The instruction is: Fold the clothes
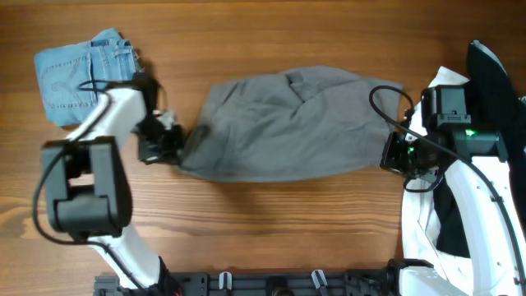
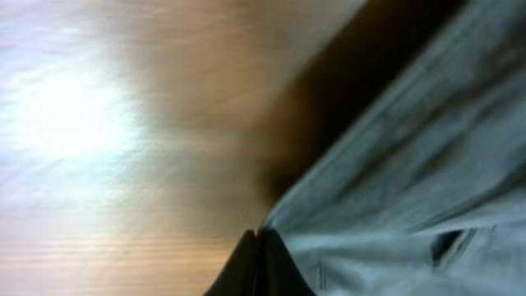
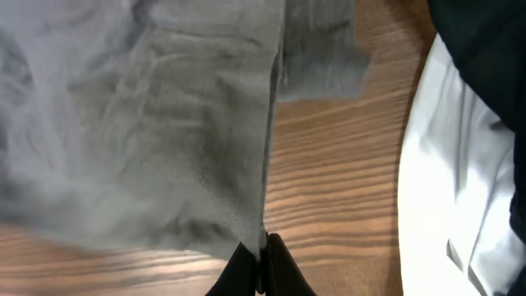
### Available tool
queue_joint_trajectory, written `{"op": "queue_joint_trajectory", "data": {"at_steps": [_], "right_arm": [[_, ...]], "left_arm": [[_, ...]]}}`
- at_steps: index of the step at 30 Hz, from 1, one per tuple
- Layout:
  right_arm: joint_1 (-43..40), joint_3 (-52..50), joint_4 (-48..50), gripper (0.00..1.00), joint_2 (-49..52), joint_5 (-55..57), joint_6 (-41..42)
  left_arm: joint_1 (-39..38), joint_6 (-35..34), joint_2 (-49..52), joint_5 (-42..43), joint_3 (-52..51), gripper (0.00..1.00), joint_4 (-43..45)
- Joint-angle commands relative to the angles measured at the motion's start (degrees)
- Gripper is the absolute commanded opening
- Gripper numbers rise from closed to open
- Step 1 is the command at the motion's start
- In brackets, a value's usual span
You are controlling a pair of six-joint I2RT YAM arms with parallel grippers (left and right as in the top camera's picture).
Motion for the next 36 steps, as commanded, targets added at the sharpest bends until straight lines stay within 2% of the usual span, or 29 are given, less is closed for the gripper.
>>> {"op": "queue_joint_trajectory", "data": {"at_steps": [1, 5, 8, 10, 11, 12, 13, 14, 15, 20, 23, 28, 29, 32, 33, 36], "right_arm": [[-0.1, 0.5, -4.0, 0.04, -1.1, 2.2, 2.5], [-0.1, 0.5, -9.0, 0.04, -1.1, 1.9, 5.0], [-0.1, 0.5, -7.5, 0.04, -1.1, -4.3, -2.5], [-0.1, 0.5, -4.0, 0.04, -1.1, -6.6, -3.9], [-0.1, 0.5, -3.1, 0.04, -1.1, -6.8, -3.8], [-0.1, 0.5, -1.7, 0.04, -1.1, -7.0, -3.5], [-0.1, 0.5, -1.3, 0.04, -1.1, -7.0, -3.3], [-0.1, 0.5, -0.8, 0.04, -1.1, -7.0, -2.9], [-0.1, 0.5, -0.6, 0.04, -1.1, -7.0, -2.8], [-0.1, 0.5, 0.2, 0.04, -1.1, -7.0, -3.2], [-0.1, 0.5, 1.2, 0.04, -1.1, -7.0, -3.2], [-0.1, 0.5, 1.5, 0.04, -1.1, -7.0, -3.6], [-0.1, 0.5, 1.7, 0.04, -1.1, -7.0, -3.6], [-0.1, 0.5, 2.1, 0.05, -1.1, -6.9, -3.7], [-0.1, 0.5, 2.3, 0.04, -1.1, -6.7, -4.0], [-0.1, 1.8, 1.9, 0.04, -1.1, -1.1, -3.8]], "left_arm": [[12.4, -3.0, -8.4, -1.4, 3.7, 0.04, -4.4], [22.2, -3.3, -16.8, 2.0, 3.7, 0.04, -7.3], [22.8, -1.6, -21.1, 7.0, 3.7, 0.04, -8.3], [20.3, 1.9, -23.6, 10.4, 3.7, 0.04, -7.9], [18.8, 1.8, -24.0, 10.3, 3.7, 0.15, -8.0], [16.2, 1.8, -24.0, 10.3, 3.3, 0.4, -8.5], [14.2, 1.2, -23.8, 10.3, 2.0, 0.55, -7.7], [11.8, -0.5, -23.5, 10.3, -1.0, 0.61, -5.6], [10.3, -1.7, -23.3, 10.3, -3.4, 0.62, -3.6], [3.1, -7.7, -21.8, 12.6, -19.2, 0.64, 10.7], [1.6, -12.2, -19.0, 12.1, -25.5, 0.61, 18.9], [1.6, -12.3, -12.3, 10.7, -26.8, 0.55, 22.9], [1.6, -12.4, -10.9, 10.8, -26.8, 0.48, 25.0], [1.6, -12.3, -9.6, 12.9, -26.8, 0.09, 28.4], [1.6, -12.3, -9.7, 13.4, -26.7, 0.04, 28.4], [2.5, -8.5, -11.1, 13.5, -23.5, 0.04, 22.6]]}}
